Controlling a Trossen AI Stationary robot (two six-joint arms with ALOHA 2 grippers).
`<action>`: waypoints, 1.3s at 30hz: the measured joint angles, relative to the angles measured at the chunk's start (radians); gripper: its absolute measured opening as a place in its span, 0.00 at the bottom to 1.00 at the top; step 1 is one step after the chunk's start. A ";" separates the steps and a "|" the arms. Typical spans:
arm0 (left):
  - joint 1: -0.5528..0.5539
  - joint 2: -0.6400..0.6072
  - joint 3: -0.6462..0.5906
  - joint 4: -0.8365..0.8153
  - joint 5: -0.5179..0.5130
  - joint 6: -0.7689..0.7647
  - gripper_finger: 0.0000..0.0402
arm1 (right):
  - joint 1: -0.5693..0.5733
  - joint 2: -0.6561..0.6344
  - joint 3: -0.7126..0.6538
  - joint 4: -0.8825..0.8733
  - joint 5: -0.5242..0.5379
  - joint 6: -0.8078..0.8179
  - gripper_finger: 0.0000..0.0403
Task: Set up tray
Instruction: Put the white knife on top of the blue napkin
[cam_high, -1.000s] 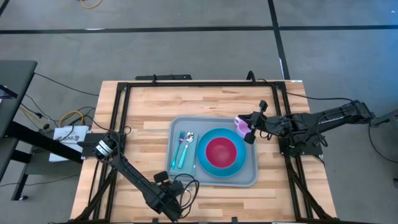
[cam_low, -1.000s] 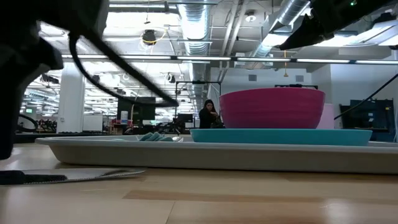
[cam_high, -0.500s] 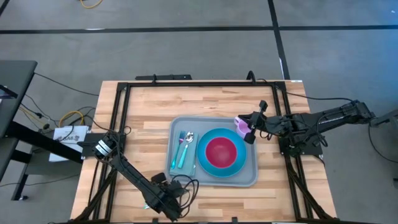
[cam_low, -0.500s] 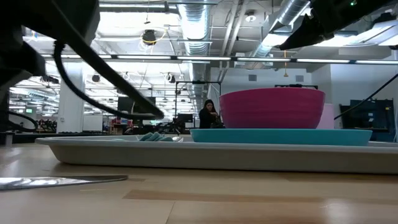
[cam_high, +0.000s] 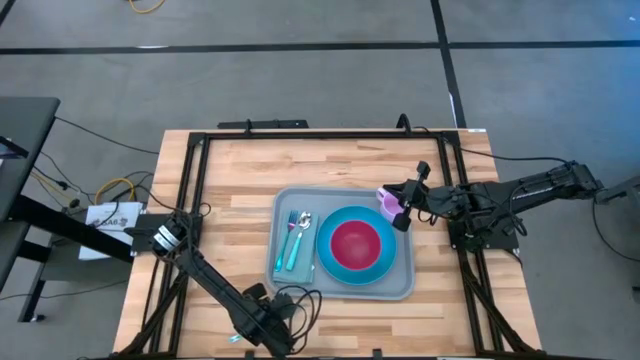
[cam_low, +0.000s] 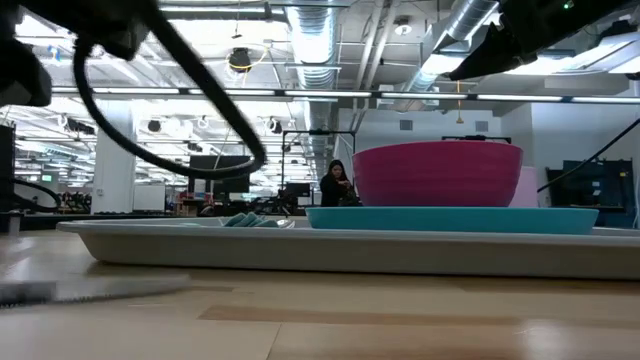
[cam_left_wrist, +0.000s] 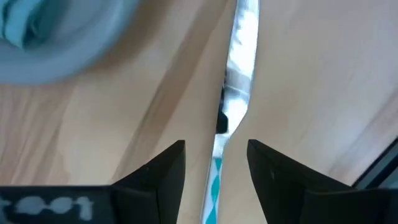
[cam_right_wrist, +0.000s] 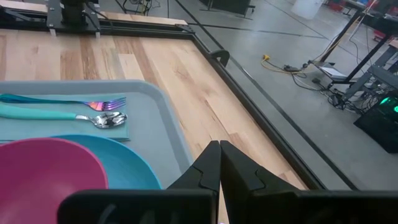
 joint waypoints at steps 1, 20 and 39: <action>-0.005 0.000 0.000 -0.005 0.006 0.001 0.41 | 0.000 0.000 0.000 0.000 0.000 0.000 0.00; -0.111 0.002 -0.022 -0.034 -0.089 -0.109 0.41 | 0.000 0.000 0.000 0.000 0.000 0.000 0.00; -0.109 -0.004 -0.138 0.114 -0.097 -0.200 0.07 | 0.000 0.000 0.000 0.000 0.000 0.000 0.00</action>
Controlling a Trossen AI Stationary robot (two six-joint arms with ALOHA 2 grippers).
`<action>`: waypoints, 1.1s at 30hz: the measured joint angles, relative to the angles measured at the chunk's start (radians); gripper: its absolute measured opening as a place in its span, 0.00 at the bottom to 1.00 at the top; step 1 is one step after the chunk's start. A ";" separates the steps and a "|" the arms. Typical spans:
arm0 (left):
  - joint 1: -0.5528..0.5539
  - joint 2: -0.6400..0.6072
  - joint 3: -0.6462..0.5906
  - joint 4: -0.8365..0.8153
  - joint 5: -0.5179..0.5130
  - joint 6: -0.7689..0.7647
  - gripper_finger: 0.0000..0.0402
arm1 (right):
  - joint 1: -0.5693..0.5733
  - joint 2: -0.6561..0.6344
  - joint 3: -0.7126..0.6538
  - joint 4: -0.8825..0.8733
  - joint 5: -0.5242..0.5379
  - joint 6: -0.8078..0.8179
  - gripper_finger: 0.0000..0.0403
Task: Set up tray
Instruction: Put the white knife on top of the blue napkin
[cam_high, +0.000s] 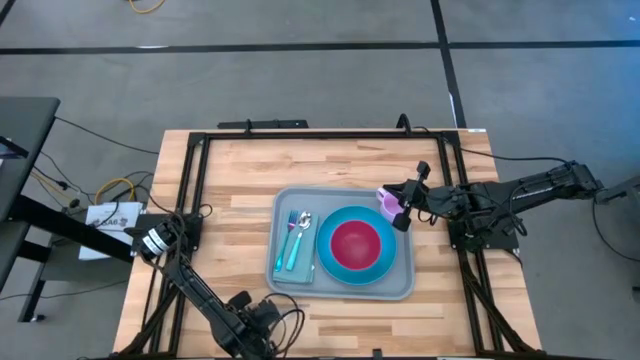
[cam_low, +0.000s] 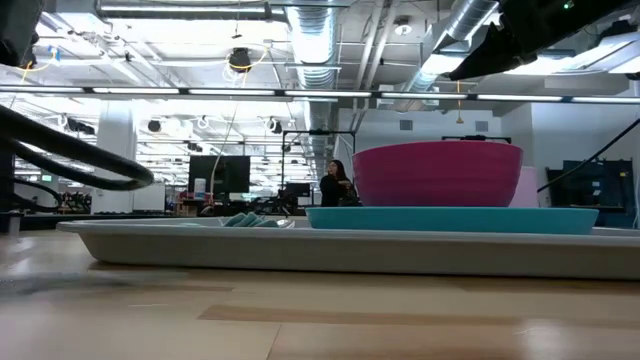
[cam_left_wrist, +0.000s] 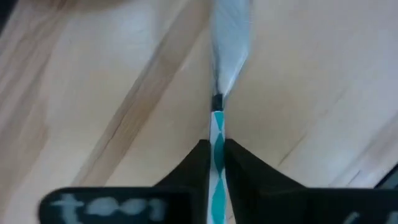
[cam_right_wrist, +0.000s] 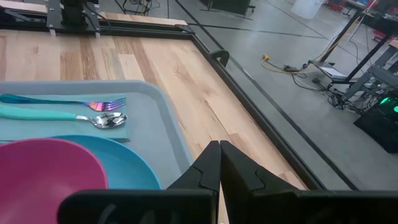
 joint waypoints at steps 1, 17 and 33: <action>0.003 0.000 0.000 0.000 -0.018 -0.037 0.04 | 0.000 0.000 0.000 0.000 0.000 0.000 0.00; 0.093 0.011 0.254 -0.040 -0.167 -0.247 0.01 | 0.000 0.000 0.000 0.000 0.000 0.000 0.00; 0.193 0.008 0.296 -0.181 -0.167 -0.117 0.00 | 0.000 0.000 0.000 0.000 0.000 0.000 0.00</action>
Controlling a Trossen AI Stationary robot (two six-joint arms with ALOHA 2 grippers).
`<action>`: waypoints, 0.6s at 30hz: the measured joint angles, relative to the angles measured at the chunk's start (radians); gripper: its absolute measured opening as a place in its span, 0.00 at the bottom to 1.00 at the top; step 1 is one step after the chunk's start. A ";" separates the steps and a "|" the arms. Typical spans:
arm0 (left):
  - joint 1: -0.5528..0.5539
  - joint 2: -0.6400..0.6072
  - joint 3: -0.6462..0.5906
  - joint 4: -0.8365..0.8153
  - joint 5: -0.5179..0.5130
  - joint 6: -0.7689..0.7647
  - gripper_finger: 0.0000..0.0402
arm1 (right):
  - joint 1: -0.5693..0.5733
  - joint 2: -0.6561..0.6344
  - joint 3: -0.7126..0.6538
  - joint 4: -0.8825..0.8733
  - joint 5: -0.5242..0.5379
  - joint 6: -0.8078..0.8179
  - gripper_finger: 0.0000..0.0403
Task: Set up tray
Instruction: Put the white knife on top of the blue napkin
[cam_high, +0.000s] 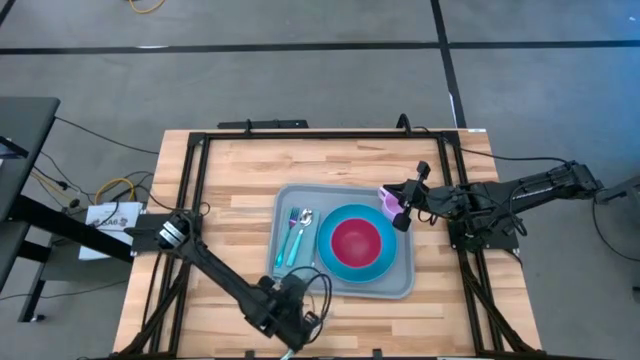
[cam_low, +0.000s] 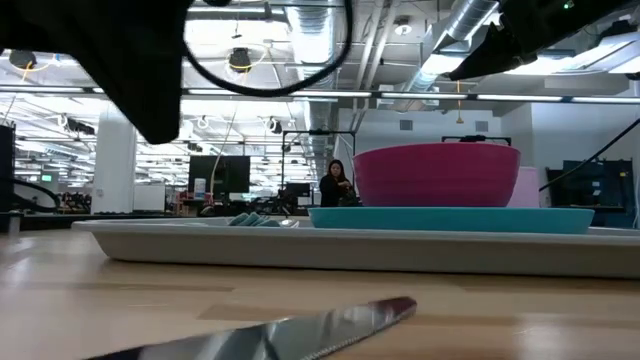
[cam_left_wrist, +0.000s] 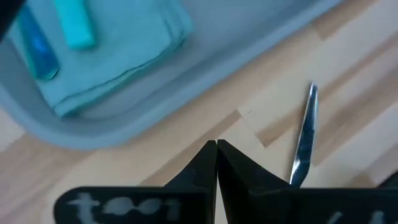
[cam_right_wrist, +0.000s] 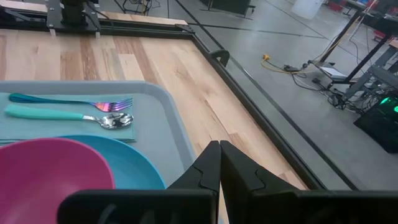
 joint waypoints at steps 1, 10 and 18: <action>0.004 -0.001 0.000 0.006 0.012 0.038 0.00 | 0.000 0.000 0.000 0.000 0.000 0.000 0.00; 0.005 -0.001 0.000 0.041 0.084 0.348 0.04 | 0.000 0.000 0.000 0.000 0.000 0.000 0.00; -0.054 -0.001 0.000 0.233 0.062 0.275 0.22 | 0.000 0.000 0.000 0.000 0.000 0.000 0.00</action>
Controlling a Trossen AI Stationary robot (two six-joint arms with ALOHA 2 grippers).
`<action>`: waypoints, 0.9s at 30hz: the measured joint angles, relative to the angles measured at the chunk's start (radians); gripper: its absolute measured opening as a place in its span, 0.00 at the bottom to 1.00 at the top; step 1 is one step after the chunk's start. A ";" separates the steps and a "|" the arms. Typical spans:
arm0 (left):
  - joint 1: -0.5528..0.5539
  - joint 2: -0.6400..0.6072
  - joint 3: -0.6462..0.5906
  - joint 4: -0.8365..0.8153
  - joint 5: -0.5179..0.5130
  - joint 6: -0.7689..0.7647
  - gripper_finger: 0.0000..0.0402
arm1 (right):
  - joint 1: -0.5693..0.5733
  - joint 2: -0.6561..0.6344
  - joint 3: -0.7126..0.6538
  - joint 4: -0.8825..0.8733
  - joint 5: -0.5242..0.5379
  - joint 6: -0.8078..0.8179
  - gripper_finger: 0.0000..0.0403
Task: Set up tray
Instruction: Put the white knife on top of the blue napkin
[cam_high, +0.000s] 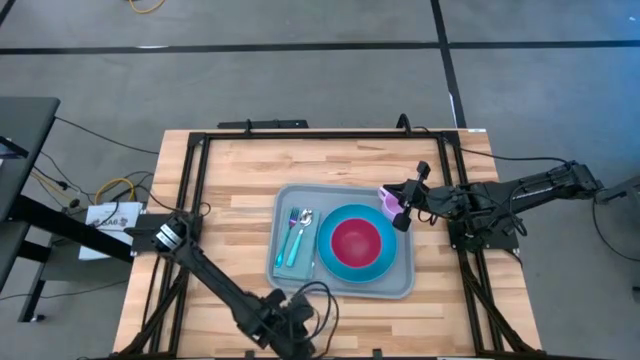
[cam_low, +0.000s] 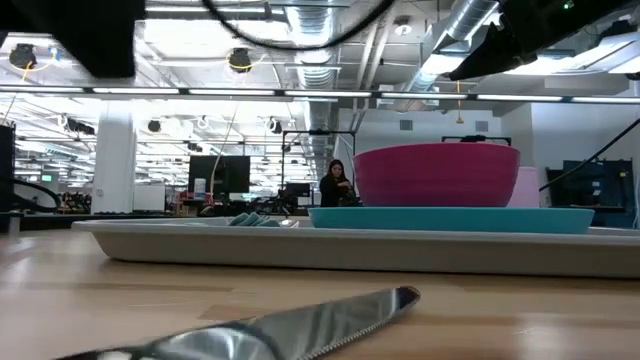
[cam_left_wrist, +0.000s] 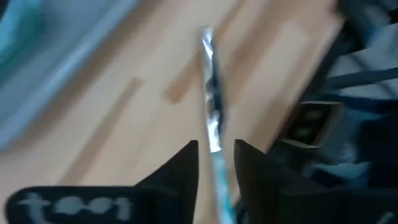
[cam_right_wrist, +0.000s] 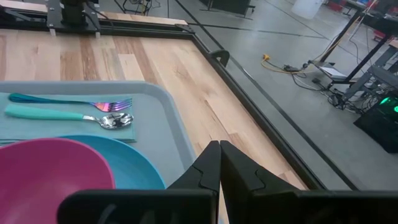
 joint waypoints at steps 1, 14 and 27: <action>-0.009 0.000 0.000 0.026 -0.017 -0.001 0.24 | 0.000 0.000 0.000 0.000 0.000 0.000 0.00; -0.078 -0.001 -0.080 0.129 -0.035 -0.096 0.36 | 0.000 0.000 0.000 0.000 0.000 0.000 0.00; -0.076 0.149 -0.092 0.265 0.201 -0.097 0.36 | 0.000 0.000 0.000 0.001 0.000 0.000 0.00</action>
